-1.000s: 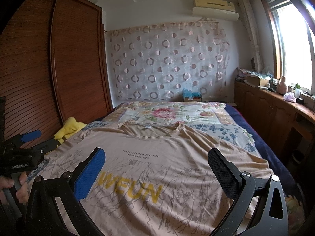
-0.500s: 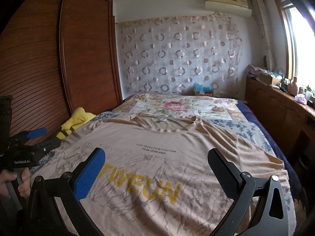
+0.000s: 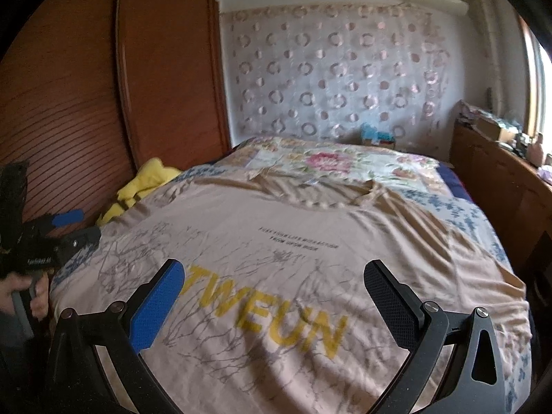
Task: Fold small clothes
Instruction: 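Move both grippers to the shirt side beside the yellow plush toy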
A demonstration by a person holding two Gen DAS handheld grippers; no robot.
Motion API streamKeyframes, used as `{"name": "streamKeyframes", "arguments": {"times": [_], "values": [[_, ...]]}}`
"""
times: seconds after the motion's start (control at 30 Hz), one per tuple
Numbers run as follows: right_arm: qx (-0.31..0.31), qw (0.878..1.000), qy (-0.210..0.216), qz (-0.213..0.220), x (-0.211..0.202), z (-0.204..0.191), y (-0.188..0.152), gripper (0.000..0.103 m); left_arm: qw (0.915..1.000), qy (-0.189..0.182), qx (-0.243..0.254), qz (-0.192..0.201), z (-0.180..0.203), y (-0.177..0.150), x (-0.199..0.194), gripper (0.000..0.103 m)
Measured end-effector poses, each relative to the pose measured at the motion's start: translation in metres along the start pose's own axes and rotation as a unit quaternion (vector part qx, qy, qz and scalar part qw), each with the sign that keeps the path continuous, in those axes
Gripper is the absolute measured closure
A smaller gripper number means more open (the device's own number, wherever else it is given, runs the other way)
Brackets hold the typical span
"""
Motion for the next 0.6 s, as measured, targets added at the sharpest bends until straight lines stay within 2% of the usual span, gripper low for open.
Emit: {"name": "streamKeyframes", "arguments": {"times": [0.07,0.3,0.43,0.6], "values": [[-0.004,1.000,0.015,-0.016,0.005,-0.002,0.000,0.000,0.9999,0.012,-0.002,-0.011,-0.013,-0.002,0.007,0.031],[-0.026,0.997,0.039,-0.057,0.009,-0.002,-0.003,0.000,0.9980,0.011,-0.018,-0.059,-0.042,-0.006,0.032,0.045],[-0.043,0.995,0.045,-0.072,0.005,-0.001,-0.001,0.000,0.9949,0.003,-0.033,-0.095,-0.053,-0.013,0.046,0.045],[-0.053,0.994,0.049,-0.078,-0.003,0.000,-0.002,0.000,0.9927,0.006,-0.038,-0.115,-0.061,-0.027,0.047,0.046]]}}
Point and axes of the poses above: each gripper's, at about its wrist camera, not at the fingertips, and x roughly the way its jaws point, z to its right, y to its top, the point moved 8 cm from there along x, roughly the way its jaws point, and after that the axes turned 6 degrees about y, right-handed, at the moved point
